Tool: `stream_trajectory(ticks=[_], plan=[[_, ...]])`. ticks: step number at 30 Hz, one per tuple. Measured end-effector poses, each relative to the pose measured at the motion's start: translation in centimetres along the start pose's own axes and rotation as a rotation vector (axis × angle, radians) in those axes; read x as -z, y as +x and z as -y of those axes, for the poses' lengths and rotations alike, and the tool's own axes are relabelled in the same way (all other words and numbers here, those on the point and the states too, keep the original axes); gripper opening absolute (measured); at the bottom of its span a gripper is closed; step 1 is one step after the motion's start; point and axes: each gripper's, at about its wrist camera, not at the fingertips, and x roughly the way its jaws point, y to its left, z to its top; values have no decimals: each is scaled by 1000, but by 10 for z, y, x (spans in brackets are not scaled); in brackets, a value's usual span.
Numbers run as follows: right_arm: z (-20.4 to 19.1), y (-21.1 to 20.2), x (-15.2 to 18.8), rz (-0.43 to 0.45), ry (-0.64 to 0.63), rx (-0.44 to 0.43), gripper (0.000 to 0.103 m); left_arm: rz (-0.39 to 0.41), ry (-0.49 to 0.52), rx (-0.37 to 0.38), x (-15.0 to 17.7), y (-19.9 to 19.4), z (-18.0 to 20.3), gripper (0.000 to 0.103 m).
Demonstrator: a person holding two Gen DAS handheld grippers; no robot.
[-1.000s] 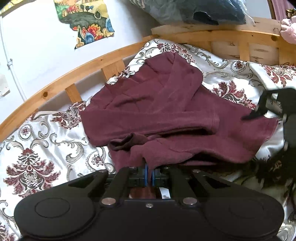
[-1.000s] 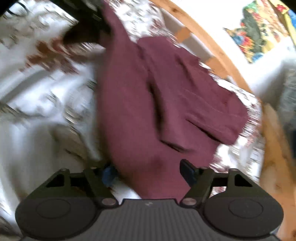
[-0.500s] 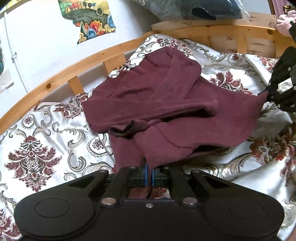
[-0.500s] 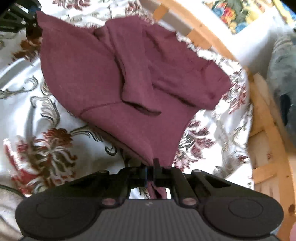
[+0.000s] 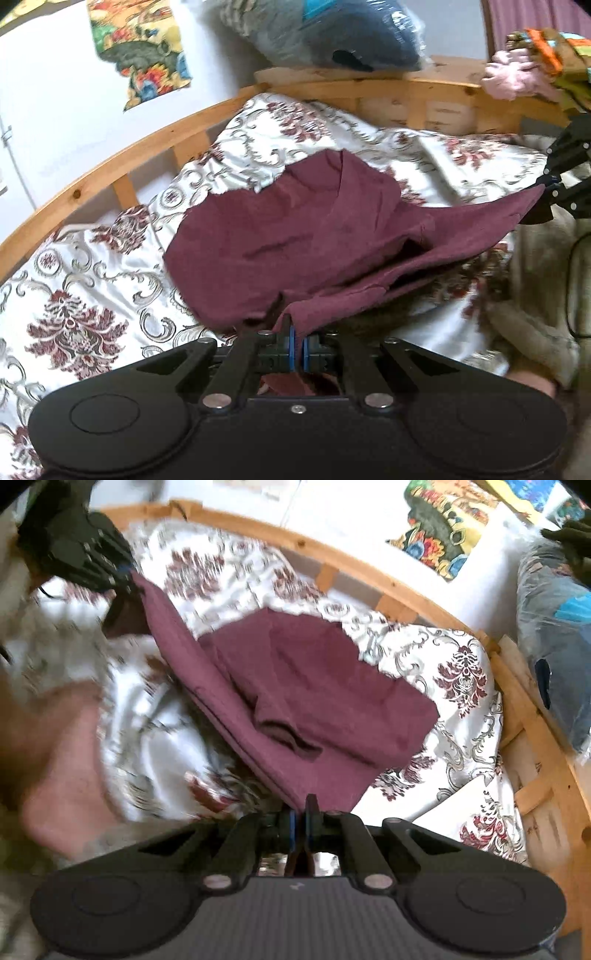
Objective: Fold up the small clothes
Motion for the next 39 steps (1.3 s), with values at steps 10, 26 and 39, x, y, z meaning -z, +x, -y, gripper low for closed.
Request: stream_trajectory(ticks=[10, 26, 39], plan=[[62, 7, -39, 133, 36, 125, 6, -16, 15, -23, -69, 13, -25, 4], [172, 206, -104, 82, 108, 132, 7, -203, -48, -67, -132, 205, -121, 7], [200, 301, -81, 102, 414, 48, 8, -254, -417, 32, -99, 286, -178, 26]])
